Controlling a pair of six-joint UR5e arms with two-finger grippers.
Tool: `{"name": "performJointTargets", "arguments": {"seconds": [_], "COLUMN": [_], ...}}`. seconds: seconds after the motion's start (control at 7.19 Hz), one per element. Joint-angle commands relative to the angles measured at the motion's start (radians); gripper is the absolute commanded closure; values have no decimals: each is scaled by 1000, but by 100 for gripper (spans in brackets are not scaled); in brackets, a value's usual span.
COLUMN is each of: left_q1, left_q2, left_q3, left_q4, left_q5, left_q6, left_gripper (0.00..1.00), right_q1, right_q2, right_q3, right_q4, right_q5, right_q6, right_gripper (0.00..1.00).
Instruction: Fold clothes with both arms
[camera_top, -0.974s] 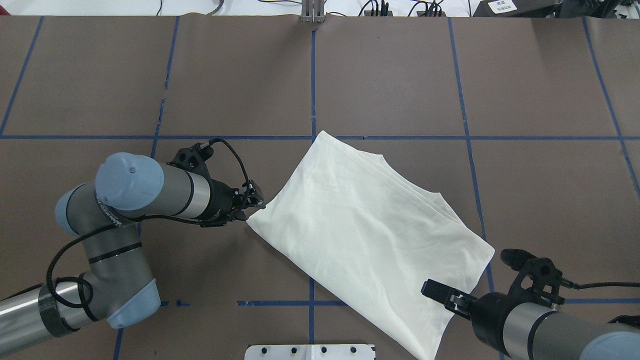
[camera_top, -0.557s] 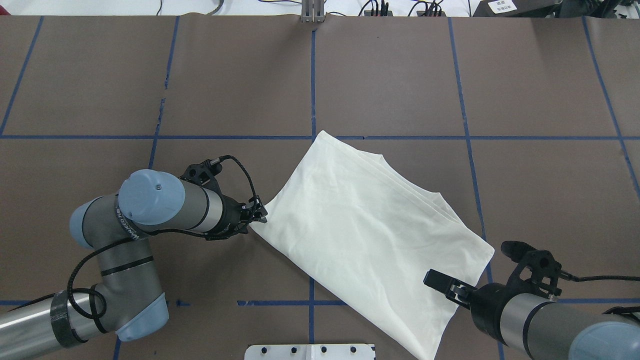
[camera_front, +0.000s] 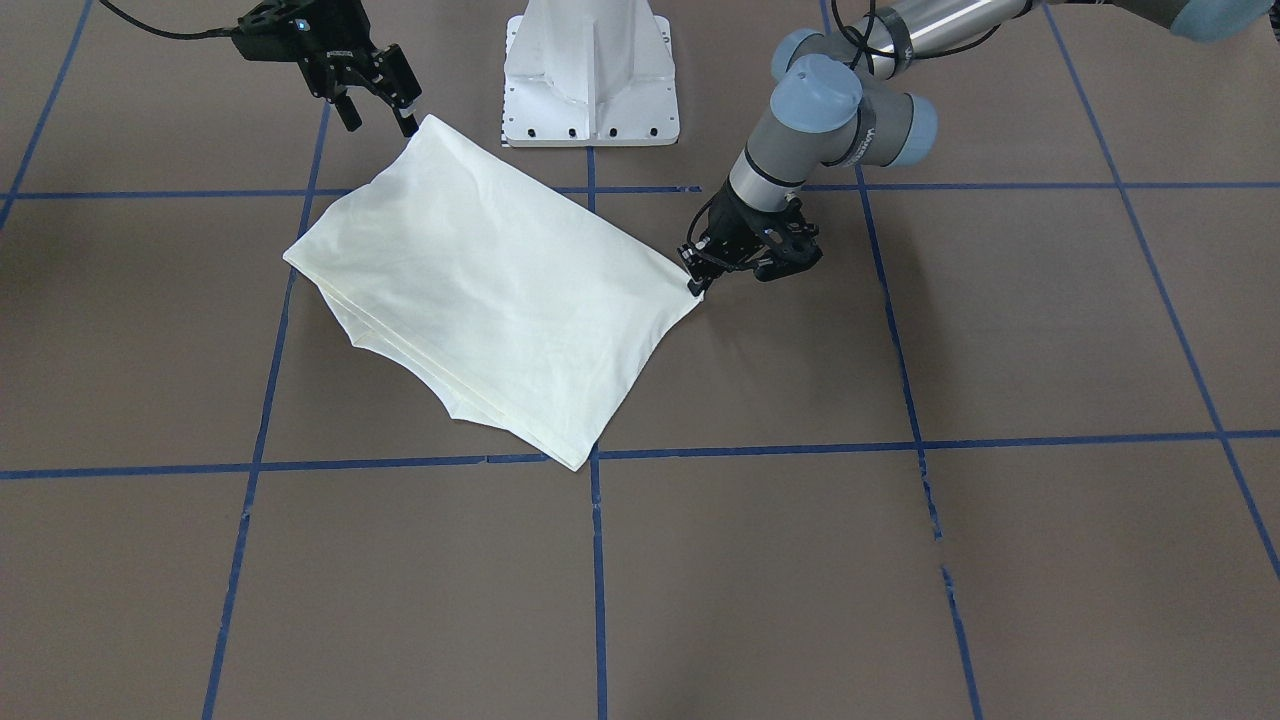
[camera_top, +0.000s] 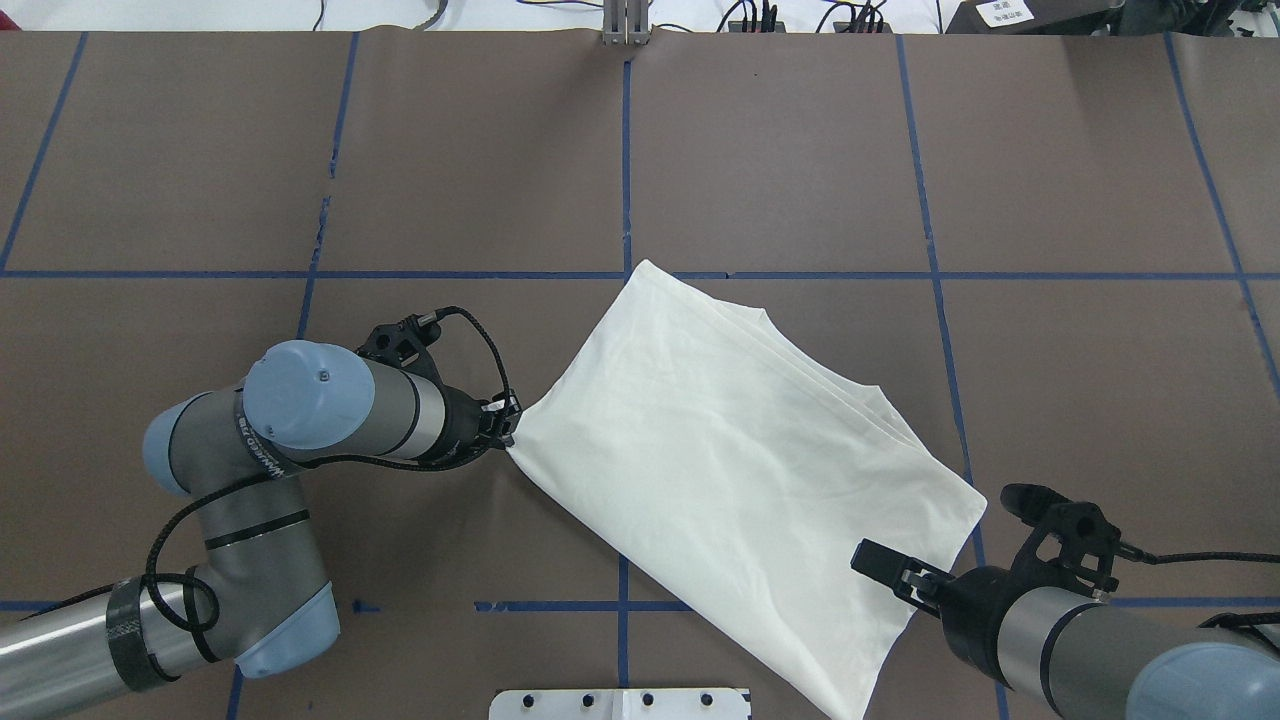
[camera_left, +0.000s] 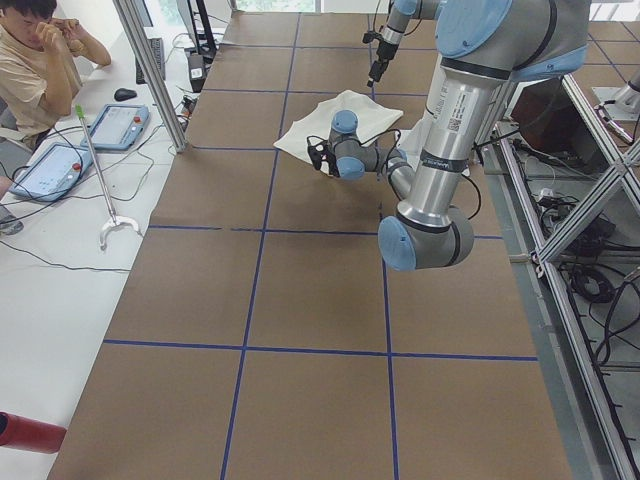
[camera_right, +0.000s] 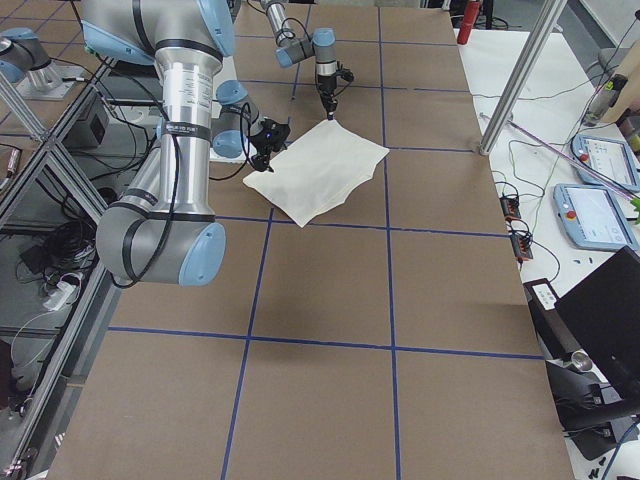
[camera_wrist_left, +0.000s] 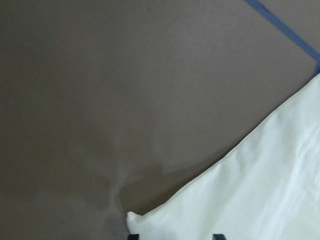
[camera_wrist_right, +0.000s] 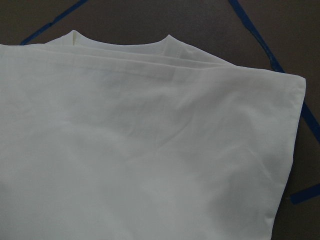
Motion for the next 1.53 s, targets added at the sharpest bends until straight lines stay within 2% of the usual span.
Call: {"name": "performJointTargets", "arguments": {"seconds": [0.0,0.14,0.42,0.56,0.7,0.84,0.97,1.11,1.39], "left_q1": [-81,-135,-274,-320,-340,-342,-342,-345,-345], "left_q2": [6,-12,-240,-341,-438,-445,-449,-410,-268], "left_q3": [5,61,294,434,624,694,687,572,377], "left_q4": [3,-6,-16,-58,-173,-274,-281,-272,-264], "left_q5": [11,8,4,0,0,2,0,-6,-123], "left_q6": [161,226,236,267,269,271,263,253,205], "left_gripper": [100,100,100,100,100,75,58,56,56], "right_q1": [0,0,9,15,15,18,31,50,61], "right_q2": [1,4,9,10,15,41,108,203,387], "right_q3": [-2,0,0,2,-1,-24,-76,-145,-292], "right_q4": [0,0,0,0,0,0,-3,-32,-126], "right_q5": [-1,-1,-1,1,-1,-4,-4,-2,-1], "right_q6": [0,0,0,0,0,0,2,3,116], "right_gripper": [0,0,0,0,0,0,0,0,0]}}
